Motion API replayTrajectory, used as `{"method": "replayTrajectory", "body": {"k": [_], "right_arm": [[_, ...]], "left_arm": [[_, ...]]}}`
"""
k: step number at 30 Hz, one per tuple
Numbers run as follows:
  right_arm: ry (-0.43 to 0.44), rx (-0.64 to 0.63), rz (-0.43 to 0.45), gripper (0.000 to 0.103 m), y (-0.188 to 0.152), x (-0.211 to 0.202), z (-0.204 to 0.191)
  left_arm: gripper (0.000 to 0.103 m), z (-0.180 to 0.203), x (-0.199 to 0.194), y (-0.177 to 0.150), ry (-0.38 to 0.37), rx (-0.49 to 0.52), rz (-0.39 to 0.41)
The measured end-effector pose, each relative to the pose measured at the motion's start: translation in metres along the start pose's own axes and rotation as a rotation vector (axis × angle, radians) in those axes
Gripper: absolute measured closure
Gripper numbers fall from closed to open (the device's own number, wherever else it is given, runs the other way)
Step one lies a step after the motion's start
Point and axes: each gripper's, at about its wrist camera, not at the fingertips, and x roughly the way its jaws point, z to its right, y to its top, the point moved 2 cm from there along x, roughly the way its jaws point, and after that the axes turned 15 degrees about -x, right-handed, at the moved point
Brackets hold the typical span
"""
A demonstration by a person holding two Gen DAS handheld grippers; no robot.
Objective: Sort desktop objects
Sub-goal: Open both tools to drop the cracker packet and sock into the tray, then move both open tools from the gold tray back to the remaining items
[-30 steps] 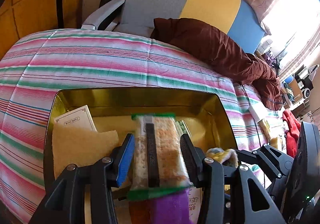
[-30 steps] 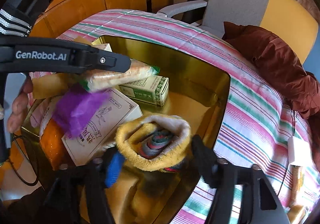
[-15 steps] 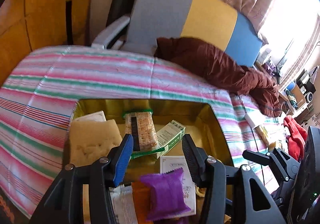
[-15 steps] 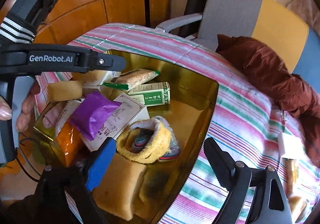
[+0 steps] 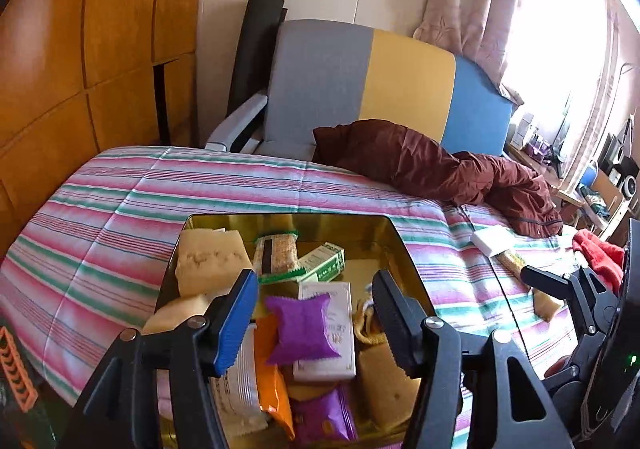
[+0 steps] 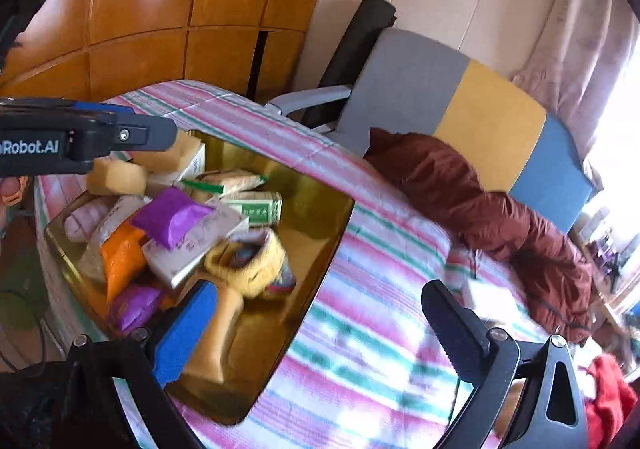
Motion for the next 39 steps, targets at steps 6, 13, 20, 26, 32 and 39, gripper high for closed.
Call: {"method": "replayTrajectory", "body": {"k": [6, 13, 20, 26, 32, 39], "right_arm": [[0.045, 0.067, -0.007, 0.002, -0.025, -0.009, 0.004], [0.084, 0.131, -0.016, 0.001, -0.047, -0.019, 0.011], [0.068, 0.204, -0.042, 0.001, -0.067, -0.023, 0.032], [0.065, 0.244, -0.071, 0.001, -0.082, -0.023, 0.039], [0.076, 0.258, -0.082, 0.001, -0.09, -0.025, 0.046], [0.058, 0.292, -0.096, 0.001, -0.102, -0.029, 0.069]], "left_arm": [[0.043, 0.01, -0.01, -0.015, 0.027, 0.014, 0.013], [0.043, 0.024, -0.021, -0.03, 0.032, 0.051, 0.025], [0.043, 0.039, -0.02, -0.042, 0.009, 0.082, -0.003], [0.043, 0.056, -0.014, -0.057, -0.006, 0.122, -0.04], [0.043, 0.077, -0.007, -0.071, -0.031, 0.177, -0.083], [0.043, 0.098, 0.001, -0.085, -0.054, 0.229, -0.125]]}}
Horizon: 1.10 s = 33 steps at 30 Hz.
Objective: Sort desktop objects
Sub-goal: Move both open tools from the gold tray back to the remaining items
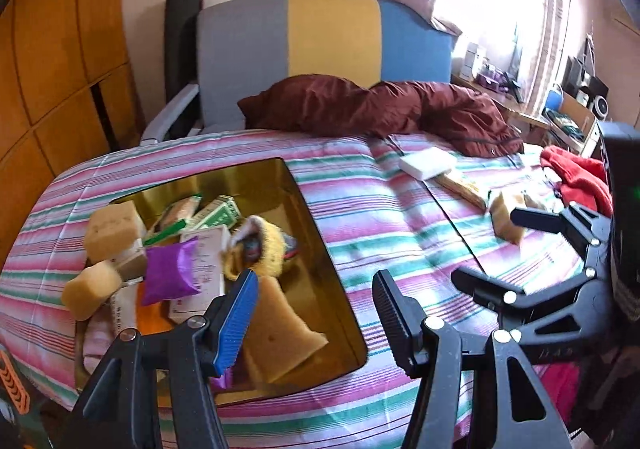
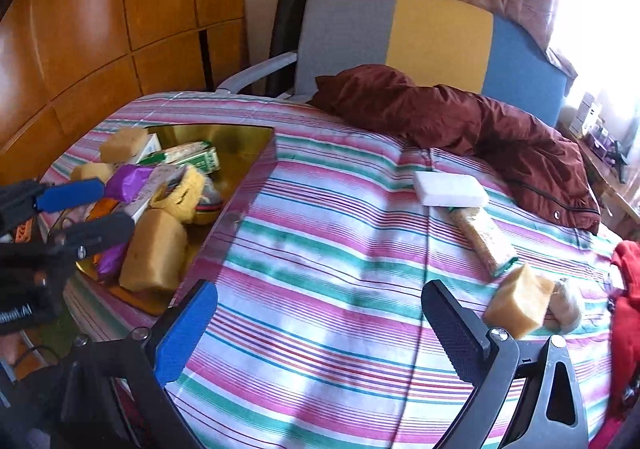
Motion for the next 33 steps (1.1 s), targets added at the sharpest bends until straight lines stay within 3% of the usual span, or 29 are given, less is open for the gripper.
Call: {"method": "replayTrajectory", "body": {"k": [13, 33], "right_arm": [[-0.044, 0.063, -0.073, 0.001, -0.017, 0.002, 0.038], [-0.115, 0.271, -0.147, 0.0, -0.041, -0.01, 0.131]], "left_arm": [[0.043, 0.027, 0.016, -0.008, -0.02, 0.071, -0.057], [0.043, 0.068, 0.04, -0.012, -0.055, 0.156, -0.11]]}}
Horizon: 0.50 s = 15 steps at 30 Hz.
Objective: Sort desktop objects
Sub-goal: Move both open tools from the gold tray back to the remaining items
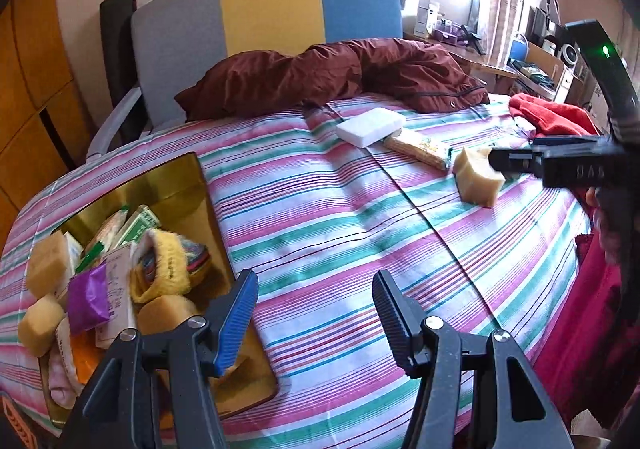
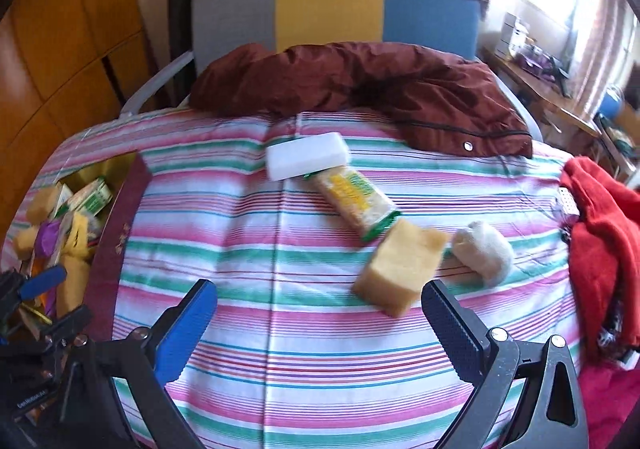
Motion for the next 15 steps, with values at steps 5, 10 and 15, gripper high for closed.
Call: {"method": "replayTrajectory", "body": {"k": [5, 10, 15], "right_arm": [[-0.023, 0.068, -0.013, 0.0, -0.004, 0.003, 0.032], [-0.041, 0.142, -0.025, 0.0, -0.008, 0.01, 0.064], [-0.03, 0.247, -0.014, 0.0, -0.008, 0.017, 0.098]], "left_arm": [[0.043, 0.014, 0.009, 0.0, -0.012, 0.031, -0.02], [0.043, 0.026, 0.017, -0.001, -0.018, 0.058, -0.039], [0.043, 0.039, 0.027, -0.001, -0.025, 0.082, -0.058]]}}
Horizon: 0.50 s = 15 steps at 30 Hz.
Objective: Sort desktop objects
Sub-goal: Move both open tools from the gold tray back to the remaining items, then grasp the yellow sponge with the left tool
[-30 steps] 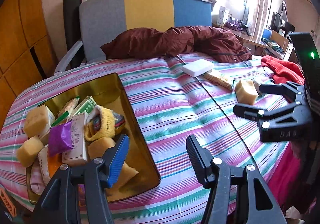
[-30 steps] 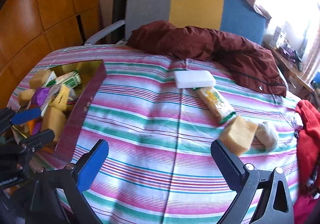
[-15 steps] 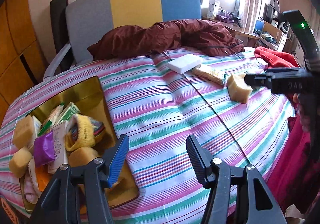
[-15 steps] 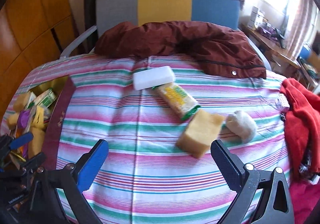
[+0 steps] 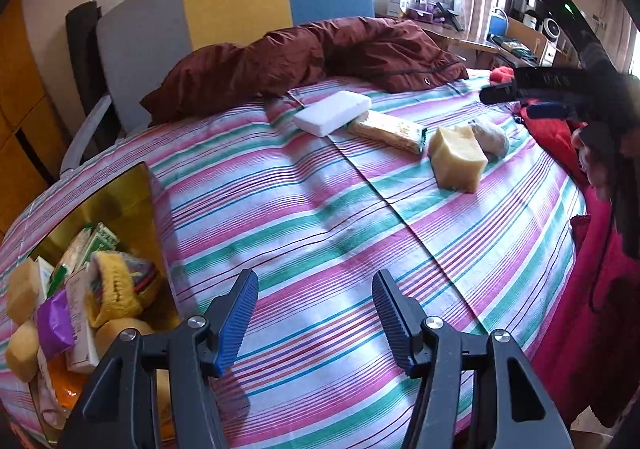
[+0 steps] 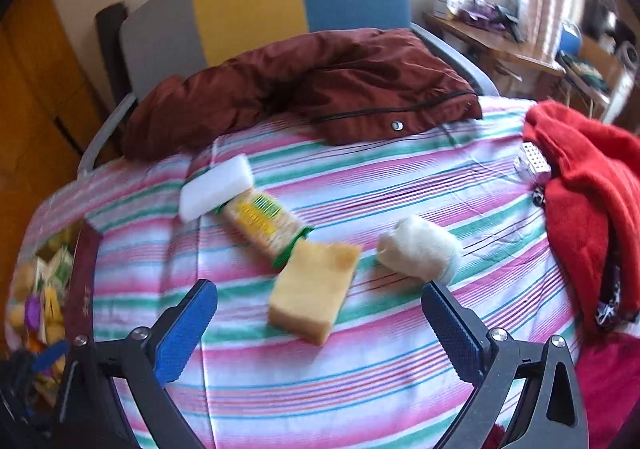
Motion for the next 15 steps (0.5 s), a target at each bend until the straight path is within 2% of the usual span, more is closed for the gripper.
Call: {"method": "replayTrajectory", "body": {"k": [7, 15], "right_arm": [[0.04, 0.177, 0.04, 0.0, 0.0, 0.009, 0.039], [0.016, 0.357, 0.091, 0.0, -0.01, -0.001, 0.08]], "left_arm": [[0.043, 0.021, 0.013, 0.003, -0.017, 0.036, -0.024], [0.043, 0.052, 0.033, 0.012, -0.07, 0.064, -0.055]]}}
